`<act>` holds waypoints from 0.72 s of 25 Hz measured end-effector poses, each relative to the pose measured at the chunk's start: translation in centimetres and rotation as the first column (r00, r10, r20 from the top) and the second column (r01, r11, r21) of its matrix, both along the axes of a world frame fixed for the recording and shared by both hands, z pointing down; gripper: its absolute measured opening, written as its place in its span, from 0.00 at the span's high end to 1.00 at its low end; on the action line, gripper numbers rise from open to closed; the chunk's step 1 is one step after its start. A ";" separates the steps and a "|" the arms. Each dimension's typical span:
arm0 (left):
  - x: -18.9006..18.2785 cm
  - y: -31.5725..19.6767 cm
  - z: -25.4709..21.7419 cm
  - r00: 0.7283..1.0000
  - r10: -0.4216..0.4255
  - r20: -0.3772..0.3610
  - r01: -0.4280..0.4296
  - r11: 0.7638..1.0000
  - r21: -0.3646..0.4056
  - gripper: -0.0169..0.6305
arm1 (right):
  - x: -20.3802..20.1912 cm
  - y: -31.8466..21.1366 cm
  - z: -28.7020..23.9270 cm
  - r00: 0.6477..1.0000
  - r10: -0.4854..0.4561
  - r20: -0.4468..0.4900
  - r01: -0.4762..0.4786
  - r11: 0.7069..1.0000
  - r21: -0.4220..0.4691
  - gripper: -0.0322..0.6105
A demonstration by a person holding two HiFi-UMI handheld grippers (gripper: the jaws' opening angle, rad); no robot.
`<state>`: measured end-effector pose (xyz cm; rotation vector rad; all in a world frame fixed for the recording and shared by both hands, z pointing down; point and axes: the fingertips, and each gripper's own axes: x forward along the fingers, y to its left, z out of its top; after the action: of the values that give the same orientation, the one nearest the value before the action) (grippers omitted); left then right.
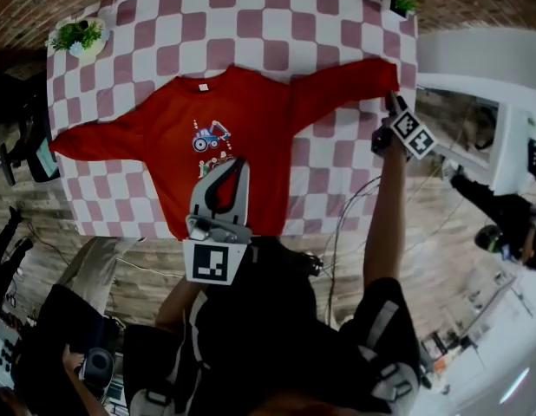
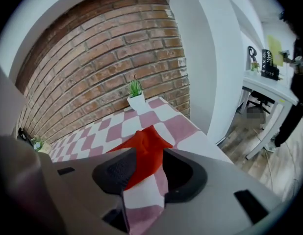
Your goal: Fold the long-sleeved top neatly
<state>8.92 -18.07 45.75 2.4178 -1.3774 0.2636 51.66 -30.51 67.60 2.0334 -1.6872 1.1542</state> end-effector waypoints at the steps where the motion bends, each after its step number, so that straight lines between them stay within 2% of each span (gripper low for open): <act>1: 0.0 -0.3 0.2 1.000 -0.002 -0.003 0.002 1.000 0.001 0.96 | 0.4 -0.5 0.5 1.000 0.002 0.006 -0.002 1.000 -0.011 0.71; 5: 0.0 -0.8 0.9 1.000 0.002 0.003 -0.002 1.000 -0.012 0.96 | 1.8 -1.5 2.8 1.000 0.023 0.018 -0.022 0.998 -0.052 0.68; 11: -0.2 -1.0 1.3 1.000 0.002 0.003 -0.002 1.000 -0.017 0.96 | 1.1 -1.5 4.7 1.000 -0.004 0.004 0.005 0.993 -0.115 0.68; 13: -0.2 -0.8 1.3 1.000 0.000 0.000 0.000 1.000 -0.020 0.96 | 1.2 -1.4 4.9 1.000 -0.017 -0.026 0.013 0.992 -0.128 0.72; 15: -0.3 -0.6 1.3 1.000 0.002 0.002 -0.002 1.000 -0.017 0.96 | 1.1 -1.4 4.9 0.999 -0.024 -0.038 0.019 0.992 -0.124 0.82; 18: -0.7 -0.2 1.1 1.000 -0.001 0.007 0.001 1.000 -0.013 0.96 | 1.1 -1.3 4.6 0.999 -0.017 -0.052 0.010 0.993 -0.116 0.87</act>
<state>8.19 -18.31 46.89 2.4076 -1.3759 0.2797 52.74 -31.83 72.17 1.9620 -1.5689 1.1555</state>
